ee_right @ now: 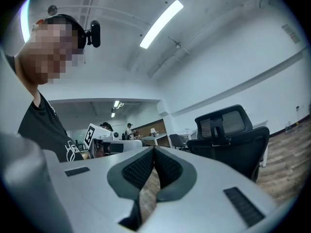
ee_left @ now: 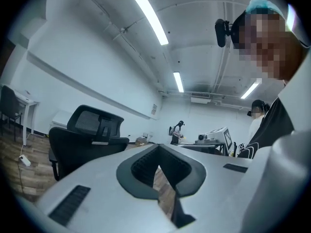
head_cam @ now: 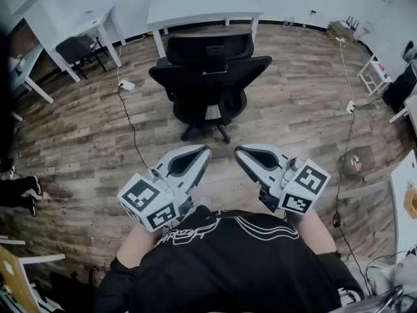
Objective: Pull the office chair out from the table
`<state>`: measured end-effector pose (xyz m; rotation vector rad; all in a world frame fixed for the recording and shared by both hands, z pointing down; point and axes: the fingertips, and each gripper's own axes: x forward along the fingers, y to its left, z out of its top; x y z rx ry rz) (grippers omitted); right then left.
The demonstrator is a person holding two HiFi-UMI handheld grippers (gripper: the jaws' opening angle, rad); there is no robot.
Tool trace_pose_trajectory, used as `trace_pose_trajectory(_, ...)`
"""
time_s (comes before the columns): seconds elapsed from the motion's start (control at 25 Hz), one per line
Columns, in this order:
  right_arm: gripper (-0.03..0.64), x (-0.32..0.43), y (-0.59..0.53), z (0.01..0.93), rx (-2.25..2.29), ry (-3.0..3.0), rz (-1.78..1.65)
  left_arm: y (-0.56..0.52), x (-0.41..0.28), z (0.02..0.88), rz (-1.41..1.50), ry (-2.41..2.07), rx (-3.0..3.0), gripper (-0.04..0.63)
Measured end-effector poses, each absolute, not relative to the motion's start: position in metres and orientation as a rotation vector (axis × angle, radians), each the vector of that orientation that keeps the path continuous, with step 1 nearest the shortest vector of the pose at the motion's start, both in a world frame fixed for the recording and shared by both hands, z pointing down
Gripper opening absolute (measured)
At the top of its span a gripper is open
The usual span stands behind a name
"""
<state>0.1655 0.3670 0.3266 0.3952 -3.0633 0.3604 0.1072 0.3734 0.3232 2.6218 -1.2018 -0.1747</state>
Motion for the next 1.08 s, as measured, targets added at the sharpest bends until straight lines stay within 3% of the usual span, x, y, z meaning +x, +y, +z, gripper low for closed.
trace_pose_trajectory(1.08, 0.035, 0.21, 0.402, 0.323, 0.354, -3.112, 0.302, 0.415, 0.154, 0.319, -0.121, -1.274, 2.632, 0.006)
